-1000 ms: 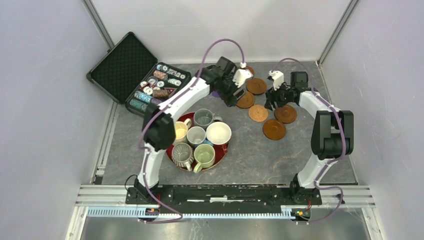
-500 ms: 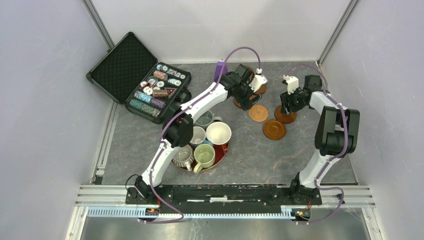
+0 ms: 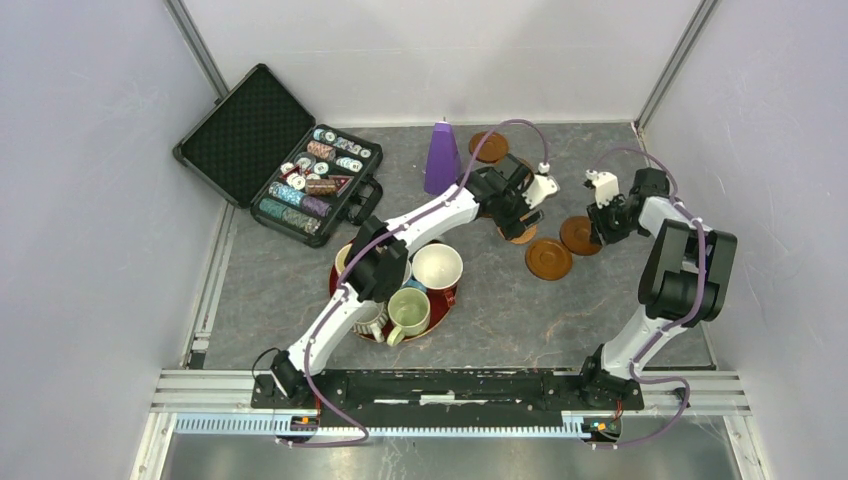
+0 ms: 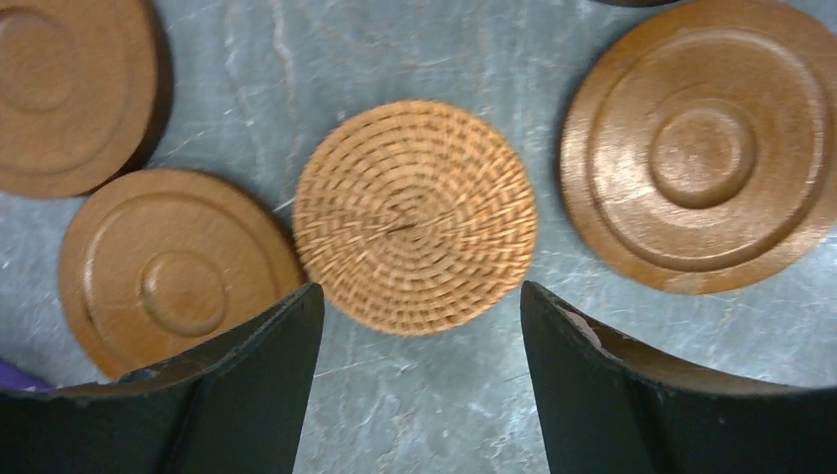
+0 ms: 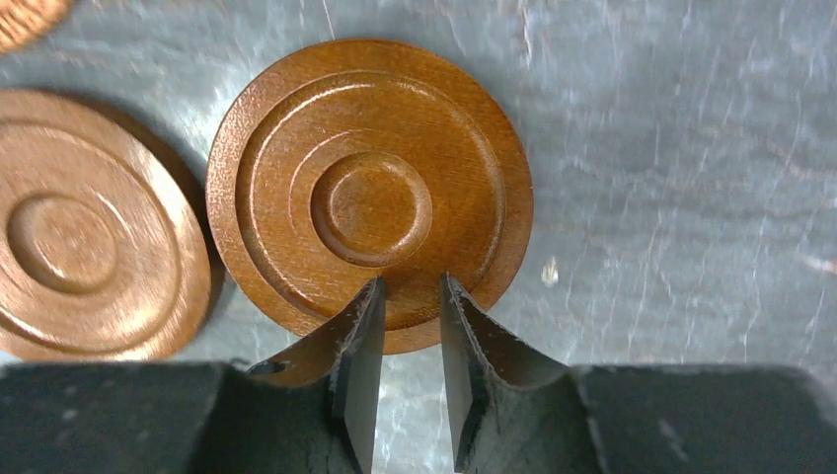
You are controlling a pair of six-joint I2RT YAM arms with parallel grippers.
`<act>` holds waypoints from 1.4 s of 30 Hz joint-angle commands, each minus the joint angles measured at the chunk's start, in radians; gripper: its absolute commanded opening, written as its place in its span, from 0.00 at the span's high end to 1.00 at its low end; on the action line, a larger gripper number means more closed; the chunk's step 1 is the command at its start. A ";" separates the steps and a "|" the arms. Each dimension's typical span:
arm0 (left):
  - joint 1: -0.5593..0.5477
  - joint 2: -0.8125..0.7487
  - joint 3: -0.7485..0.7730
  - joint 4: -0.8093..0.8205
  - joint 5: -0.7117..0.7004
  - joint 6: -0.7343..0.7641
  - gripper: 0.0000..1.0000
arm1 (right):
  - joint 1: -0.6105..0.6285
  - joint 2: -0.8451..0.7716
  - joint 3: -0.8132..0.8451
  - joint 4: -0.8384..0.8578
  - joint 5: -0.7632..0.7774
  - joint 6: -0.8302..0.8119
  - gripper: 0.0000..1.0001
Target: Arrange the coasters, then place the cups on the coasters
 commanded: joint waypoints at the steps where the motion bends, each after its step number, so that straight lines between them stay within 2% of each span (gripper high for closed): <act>1: -0.026 0.000 0.030 0.045 0.042 0.054 0.22 | -0.065 -0.047 -0.062 -0.119 0.046 -0.094 0.68; 6: -0.078 -0.061 -0.061 0.101 0.098 0.076 0.18 | -0.141 -0.090 -0.101 -0.163 0.062 -0.160 0.69; 10: -0.105 -0.050 -0.057 0.120 0.077 0.045 0.16 | -0.203 -0.105 -0.101 -0.184 0.077 -0.199 0.69; 16: -0.074 -0.071 -0.065 0.157 0.047 -0.026 0.22 | -0.207 -0.151 -0.056 -0.232 -0.046 -0.206 0.51; 19: -0.060 -0.087 -0.080 0.163 0.029 -0.007 0.24 | -0.196 -0.173 -0.015 -0.236 -0.110 -0.167 0.43; 22: -0.039 -0.077 -0.085 0.154 -0.012 0.012 0.30 | -0.168 -0.194 0.005 -0.225 -0.152 -0.134 0.39; 32: 0.004 -0.055 -0.123 0.138 -0.013 0.080 0.39 | 0.031 -0.190 -0.051 -0.112 -0.243 0.034 0.44; 38: 0.002 -0.041 -0.124 0.084 0.025 0.146 0.47 | 0.084 -0.189 -0.160 -0.011 -0.226 0.112 0.49; 42: -0.001 -0.067 -0.187 0.048 0.047 0.187 0.53 | 0.089 -0.170 -0.195 0.023 -0.175 0.120 0.54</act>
